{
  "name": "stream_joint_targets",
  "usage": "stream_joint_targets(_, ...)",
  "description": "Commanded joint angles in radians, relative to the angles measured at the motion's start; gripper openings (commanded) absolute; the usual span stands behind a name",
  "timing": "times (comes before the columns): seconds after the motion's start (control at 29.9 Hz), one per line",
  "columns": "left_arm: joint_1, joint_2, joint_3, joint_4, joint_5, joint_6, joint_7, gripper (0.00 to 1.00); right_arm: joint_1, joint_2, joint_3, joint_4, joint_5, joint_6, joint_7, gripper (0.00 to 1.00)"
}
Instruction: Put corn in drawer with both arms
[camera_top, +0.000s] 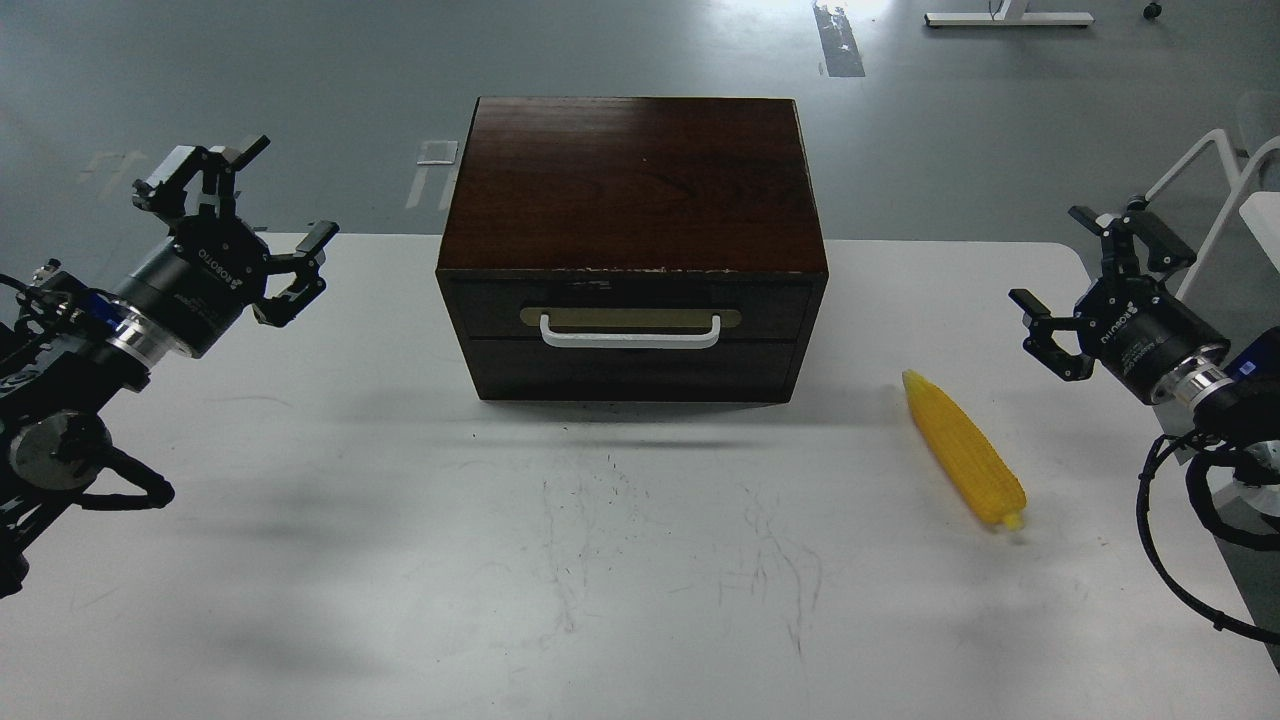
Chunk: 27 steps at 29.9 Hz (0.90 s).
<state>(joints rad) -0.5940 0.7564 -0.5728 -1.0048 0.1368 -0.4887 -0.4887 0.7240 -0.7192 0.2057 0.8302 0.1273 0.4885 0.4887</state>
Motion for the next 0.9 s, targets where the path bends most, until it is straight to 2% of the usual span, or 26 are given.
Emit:
stream_joint_targets(0.0, -0.021, 0.032, -0.002, 0.002, 0.029, 0.000, 0.000, 0.99, 0.000, 0.004, 0.000, 0.000, -0.001, 0.000, 0.000, 1.00)
stream_joint_targets(0.23, -0.124, 0.106, -0.006, -0.009, 0.167, 0.000, 0.000, 0.99, 0.005, 0.004, -0.002, -0.013, -0.003, 0.000, 0.000, 1.00)
stream_joint_targets(0.43, -0.265, 0.149, -0.004, -0.037, 0.381, 0.000, 0.000, 0.99, 0.015, 0.004, -0.002, -0.016, -0.003, 0.000, 0.000, 1.00)
stream_joint_targets(0.53, -0.316, 0.162, -0.004, -0.092, 0.509, 0.000, 0.000, 0.99, 0.015, 0.003, 0.000, -0.016, -0.003, 0.000, 0.000, 1.00)
stream_joint_targets(0.7, -0.409, 0.158, -0.004, -0.274, 0.810, 0.000, 0.000, 0.99, 0.014, 0.000, 0.001, -0.017, -0.003, 0.000, 0.000, 1.00)
stream_joint_targets(0.74, -0.409, 0.158, -0.004, -0.274, 0.811, 0.000, 0.000, 0.99, 0.014, 0.000, 0.001, -0.017, -0.003, 0.000, 0.000, 1.00)
stream_joint_targets(0.87, -0.489, 0.092, 0.007, -0.382, 1.080, 0.000, 0.000, 0.99, 0.014, 0.001, 0.001, -0.019, -0.003, 0.000, 0.000, 1.00)
